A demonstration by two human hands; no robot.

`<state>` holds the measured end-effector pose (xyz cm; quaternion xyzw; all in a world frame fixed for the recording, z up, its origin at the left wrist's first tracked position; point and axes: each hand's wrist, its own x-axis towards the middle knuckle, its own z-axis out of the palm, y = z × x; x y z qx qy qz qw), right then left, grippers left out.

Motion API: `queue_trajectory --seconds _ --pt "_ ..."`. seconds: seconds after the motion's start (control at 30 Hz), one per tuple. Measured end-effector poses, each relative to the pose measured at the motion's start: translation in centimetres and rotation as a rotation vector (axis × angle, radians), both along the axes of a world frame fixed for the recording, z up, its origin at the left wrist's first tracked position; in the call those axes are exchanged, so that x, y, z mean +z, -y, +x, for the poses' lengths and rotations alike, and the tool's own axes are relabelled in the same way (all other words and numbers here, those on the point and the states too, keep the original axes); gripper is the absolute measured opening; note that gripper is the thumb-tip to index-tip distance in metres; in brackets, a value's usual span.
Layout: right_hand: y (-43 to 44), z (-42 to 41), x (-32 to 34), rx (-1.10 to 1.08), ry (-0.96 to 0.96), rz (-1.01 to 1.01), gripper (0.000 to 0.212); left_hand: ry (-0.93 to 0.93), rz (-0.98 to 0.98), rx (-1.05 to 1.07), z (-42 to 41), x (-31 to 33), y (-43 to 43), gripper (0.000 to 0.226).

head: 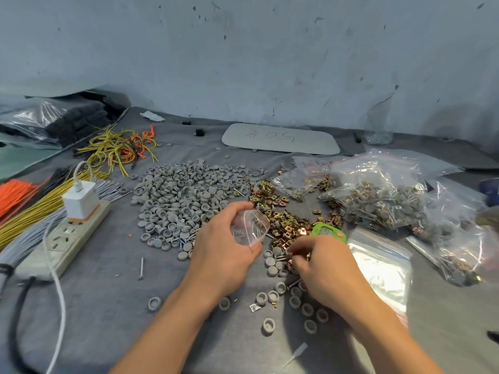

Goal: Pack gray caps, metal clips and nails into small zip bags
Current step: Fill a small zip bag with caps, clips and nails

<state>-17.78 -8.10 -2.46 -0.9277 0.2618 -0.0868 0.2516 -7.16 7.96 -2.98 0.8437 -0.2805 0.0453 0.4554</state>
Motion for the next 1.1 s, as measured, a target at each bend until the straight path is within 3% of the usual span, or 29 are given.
queue_trajectory --seconds 0.1,0.23,0.3,0.37,0.5,0.6,0.7,0.9,1.03,1.1 --pt "0.6 -0.1 0.0 -0.134 0.171 0.180 0.022 -0.006 0.024 -0.009 -0.1 0.2 0.0 0.059" --pt "0.3 -0.3 0.4 -0.186 0.355 0.649 0.022 -0.013 0.040 -0.004 -0.1 0.2 0.0 0.058" --pt "0.4 -0.4 0.6 -0.176 0.365 0.714 0.017 -0.016 0.052 -0.002 -0.2 0.2 0.1 0.058" --pt "0.6 -0.5 0.4 -0.184 0.332 0.630 0.013 -0.014 0.059 -0.002 -0.3 0.2 0.2 0.059" --pt "0.9 -0.4 0.0 -0.225 0.311 0.236 0.012 -0.025 0.062 -0.004 -0.3 0.2 0.1 0.059" --pt "0.9 -0.2 0.3 -0.250 0.423 0.243 0.031 -0.036 0.061 0.013 -0.1 0.1 0.1 0.059" --pt "0.9 0.0 0.1 -0.188 0.444 0.171 0.030 -0.043 0.064 0.030 0.1 0.0 0.1 0.060" --pt "0.2 2.4 -0.9 -0.001 0.261 -0.059 0.031 -0.044 0.068 0.048 0.2 0.1 0.1 0.059" --pt "-0.4 4.0 -1.1 0.174 -0.062 -0.396 0.047 -0.043 0.069 0.039 0.1 0.1 0.2 0.059" --pt "-0.4 4.1 -0.9 0.164 -0.081 -0.400 0.045 -0.034 0.066 0.031 0.1 0.0 0.2 0.058"
